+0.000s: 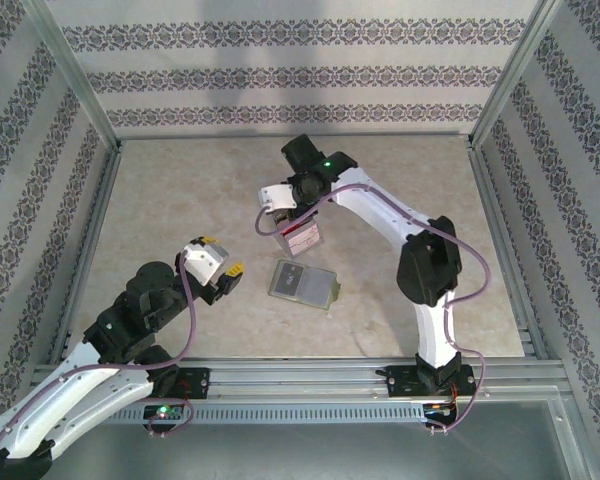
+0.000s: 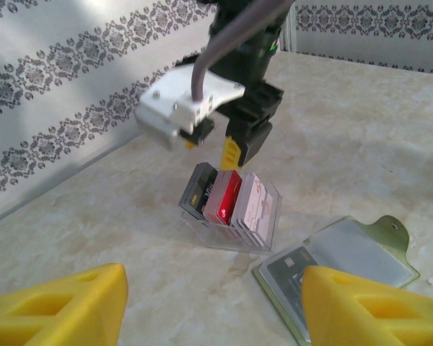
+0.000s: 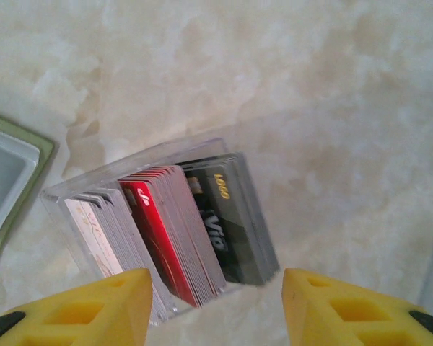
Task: Take the credit cards out of the card holder
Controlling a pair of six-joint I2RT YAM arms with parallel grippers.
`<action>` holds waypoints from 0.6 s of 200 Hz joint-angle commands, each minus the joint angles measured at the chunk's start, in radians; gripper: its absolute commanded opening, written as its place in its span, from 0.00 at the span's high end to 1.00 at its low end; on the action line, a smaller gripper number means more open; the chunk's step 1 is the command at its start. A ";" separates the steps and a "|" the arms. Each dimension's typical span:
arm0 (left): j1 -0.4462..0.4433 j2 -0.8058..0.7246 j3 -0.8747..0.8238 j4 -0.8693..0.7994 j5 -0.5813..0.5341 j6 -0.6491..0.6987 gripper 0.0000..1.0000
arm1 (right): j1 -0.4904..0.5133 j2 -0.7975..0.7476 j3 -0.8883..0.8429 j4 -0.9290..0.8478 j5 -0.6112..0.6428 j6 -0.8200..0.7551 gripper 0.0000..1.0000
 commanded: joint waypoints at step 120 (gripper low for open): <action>0.004 0.122 0.056 0.080 -0.125 -0.249 0.00 | -0.020 -0.796 -0.667 0.416 0.334 0.887 0.02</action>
